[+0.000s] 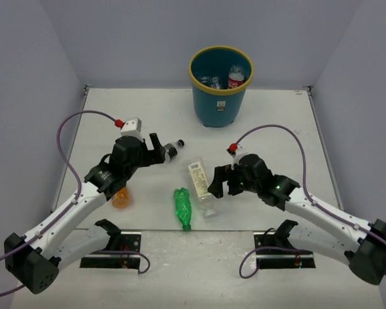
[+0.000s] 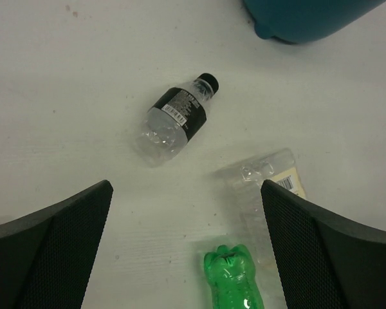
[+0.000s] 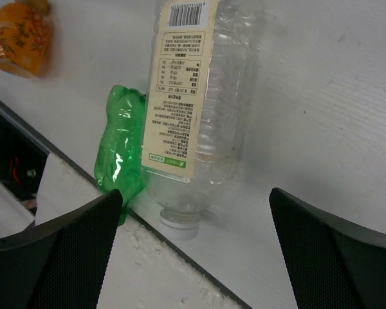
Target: Put the plastic bottles in the bin
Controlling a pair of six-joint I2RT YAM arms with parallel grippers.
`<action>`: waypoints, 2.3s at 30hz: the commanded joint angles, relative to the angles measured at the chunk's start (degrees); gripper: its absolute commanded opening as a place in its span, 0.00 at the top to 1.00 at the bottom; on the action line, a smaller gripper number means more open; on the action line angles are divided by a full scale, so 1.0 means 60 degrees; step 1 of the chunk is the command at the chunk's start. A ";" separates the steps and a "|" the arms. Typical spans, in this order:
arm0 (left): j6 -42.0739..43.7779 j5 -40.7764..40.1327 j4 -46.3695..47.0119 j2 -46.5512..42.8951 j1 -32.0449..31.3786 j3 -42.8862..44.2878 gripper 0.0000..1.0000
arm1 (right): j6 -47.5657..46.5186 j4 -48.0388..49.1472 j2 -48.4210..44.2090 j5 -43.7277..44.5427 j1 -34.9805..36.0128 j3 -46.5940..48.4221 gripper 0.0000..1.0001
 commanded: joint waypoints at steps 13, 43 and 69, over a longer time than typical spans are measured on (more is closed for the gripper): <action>-0.0957 0.0186 -0.0421 -0.0908 -0.0008 -0.1537 0.00 | 0.0119 0.0598 0.5218 0.3370 0.2229 0.2826 0.01; -0.0822 0.0382 0.0155 -0.1639 -0.0018 -0.2185 0.00 | -0.2137 0.2073 0.1430 0.7326 0.1116 0.4431 0.73; -0.0948 0.1269 -0.0552 -0.1816 -0.0023 -0.2264 0.00 | -0.4979 0.4371 1.1039 0.4800 -0.3142 1.5398 0.43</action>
